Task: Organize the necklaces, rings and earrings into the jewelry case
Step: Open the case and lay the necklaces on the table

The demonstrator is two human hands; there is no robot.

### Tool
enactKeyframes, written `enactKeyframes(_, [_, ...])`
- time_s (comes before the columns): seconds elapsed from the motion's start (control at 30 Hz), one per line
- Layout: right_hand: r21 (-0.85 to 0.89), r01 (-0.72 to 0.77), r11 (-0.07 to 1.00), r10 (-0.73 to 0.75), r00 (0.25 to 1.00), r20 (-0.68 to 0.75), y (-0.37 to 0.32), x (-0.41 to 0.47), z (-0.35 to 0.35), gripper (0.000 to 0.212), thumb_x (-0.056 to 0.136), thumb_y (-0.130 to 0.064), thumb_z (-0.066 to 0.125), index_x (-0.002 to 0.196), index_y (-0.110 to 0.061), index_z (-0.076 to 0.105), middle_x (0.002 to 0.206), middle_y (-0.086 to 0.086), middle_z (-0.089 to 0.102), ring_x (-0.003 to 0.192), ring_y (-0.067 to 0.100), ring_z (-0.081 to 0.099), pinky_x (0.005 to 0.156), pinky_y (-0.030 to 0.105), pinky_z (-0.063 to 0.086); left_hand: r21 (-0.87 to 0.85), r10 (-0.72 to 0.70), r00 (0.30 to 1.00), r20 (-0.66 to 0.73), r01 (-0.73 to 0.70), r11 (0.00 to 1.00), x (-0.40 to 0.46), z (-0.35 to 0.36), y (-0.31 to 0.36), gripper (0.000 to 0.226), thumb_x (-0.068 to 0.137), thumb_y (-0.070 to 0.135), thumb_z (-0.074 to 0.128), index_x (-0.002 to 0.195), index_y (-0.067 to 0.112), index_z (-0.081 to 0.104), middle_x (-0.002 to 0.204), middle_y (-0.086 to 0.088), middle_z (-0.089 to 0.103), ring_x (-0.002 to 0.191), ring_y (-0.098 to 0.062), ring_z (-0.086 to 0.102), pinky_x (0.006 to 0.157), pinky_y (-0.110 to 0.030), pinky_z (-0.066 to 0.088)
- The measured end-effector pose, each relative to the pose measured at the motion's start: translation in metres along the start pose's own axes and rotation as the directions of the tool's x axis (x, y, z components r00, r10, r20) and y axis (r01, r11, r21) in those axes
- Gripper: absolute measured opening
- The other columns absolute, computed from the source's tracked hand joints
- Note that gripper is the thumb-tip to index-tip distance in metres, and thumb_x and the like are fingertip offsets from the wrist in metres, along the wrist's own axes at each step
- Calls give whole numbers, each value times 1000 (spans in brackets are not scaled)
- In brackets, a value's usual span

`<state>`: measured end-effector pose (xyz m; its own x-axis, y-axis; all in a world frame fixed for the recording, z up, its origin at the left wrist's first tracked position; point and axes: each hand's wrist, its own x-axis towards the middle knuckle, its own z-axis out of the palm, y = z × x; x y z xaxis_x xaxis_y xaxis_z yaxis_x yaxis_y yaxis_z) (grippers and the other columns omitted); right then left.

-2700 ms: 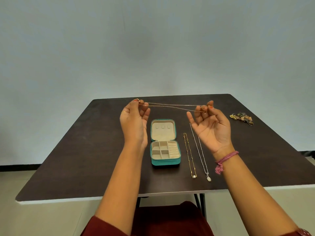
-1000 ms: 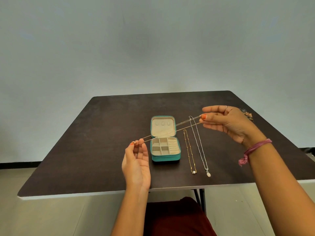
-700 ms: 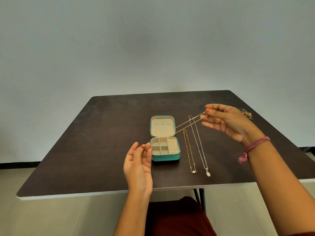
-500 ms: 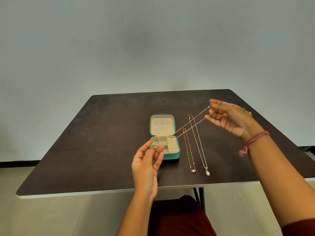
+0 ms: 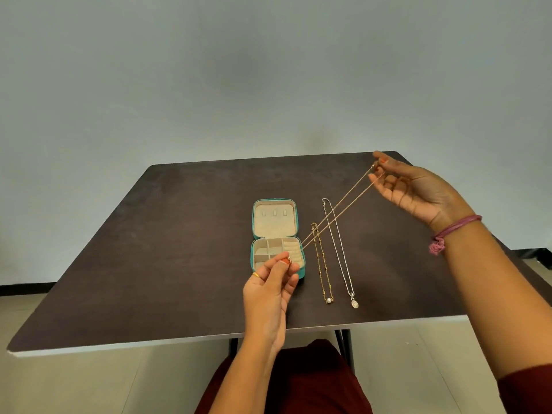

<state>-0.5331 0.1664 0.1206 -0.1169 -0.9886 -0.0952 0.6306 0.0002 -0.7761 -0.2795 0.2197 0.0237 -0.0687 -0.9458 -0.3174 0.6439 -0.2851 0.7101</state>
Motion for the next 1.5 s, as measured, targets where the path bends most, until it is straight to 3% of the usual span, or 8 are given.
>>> enactKeyframes(0.23, [-495, 122, 860, -123, 992, 30, -25, 4, -16, 23, 86, 3, 57, 102, -9, 67, 81, -2, 74, 82, 11, 71, 75, 25, 58, -71, -50, 999, 22, 51, 996, -1, 8, -10, 13, 88, -1, 60, 98, 3, 66, 85, -12, 70, 72, -13, 69, 63, -21, 58])
enactKeyframes(0.6, [-754, 267, 600, -330, 941, 71, -19, 30, -25, 18, 91, -1, 57, 106, -9, 64, 89, 2, 63, 84, 10, 65, 76, 25, 58, -117, -76, 997, 28, 79, 990, -14, 34, -44, 18, 86, -2, 60, 100, 2, 69, 84, -10, 70, 74, -13, 68, 70, -21, 58])
enactKeyframes(0.83, [-786, 278, 552, -346, 934, 87, -15, 50, -45, 19, 91, -1, 57, 108, -8, 63, 90, 1, 63, 87, 10, 64, 76, 25, 58, 256, 85, 995, 53, -96, 962, -17, 45, -65, 19, 81, -1, 69, 96, 10, 73, 84, -8, 75, 81, -17, 72, 70, -20, 57])
enactKeyframes(0.93, [-817, 247, 521, -314, 945, 85, -8, 62, -55, 20, 90, 0, 60, 108, -7, 64, 89, -1, 64, 84, 7, 63, 71, 22, 57, 520, 255, 951, 172, -308, 797, -15, 43, -77, 17, 80, 5, 74, 90, 19, 76, 79, -1, 75, 77, -16, 72, 69, -21, 56])
enactKeyframes(1.03, [-855, 208, 476, -258, 962, 90, 3, 72, -66, 18, 89, -1, 61, 104, -9, 64, 89, 0, 65, 83, 8, 64, 70, 21, 58, 665, 428, 812, 396, -575, 477, -10, 41, -87, 12, 78, 10, 77, 85, 20, 79, 80, 8, 74, 75, -3, 70, 70, -17, 54])
enactKeyframes(1.17, [-908, 132, 398, -153, 985, 76, 20, 88, -84, 17, 87, -1, 63, 103, -8, 64, 85, 2, 66, 83, 14, 64, 68, 22, 58, 684, 363, 678, 640, -717, 132, -1, 43, -101, 9, 82, 20, 71, 82, 14, 77, 76, 5, 69, 66, -1, 65, 63, -15, 53])
enactKeyframes(1.33, [-960, 79, 268, -55, 996, 67, 41, 104, -102, 16, 85, -3, 66, 95, -16, 64, 89, 8, 69, 83, 19, 66, 70, 24, 55, 705, 231, 676, 700, -705, -71, 4, 47, -114, 28, 85, 34, 55, 74, 17, 74, 69, 7, 64, 55, -3, 59, 54, -16, 51])
enactKeyframes(1.5, [-971, 101, 215, -61, 994, 90, 50, 113, -108, 16, 83, -8, 70, 90, -22, 65, 86, 2, 72, 83, 14, 67, 84, 24, 49, 781, 113, 773, 624, -613, -123, 8, 50, -119, 34, 87, 35, 51, 66, 16, 70, 66, 7, 56, 50, -6, 55, 42, -19, 48])
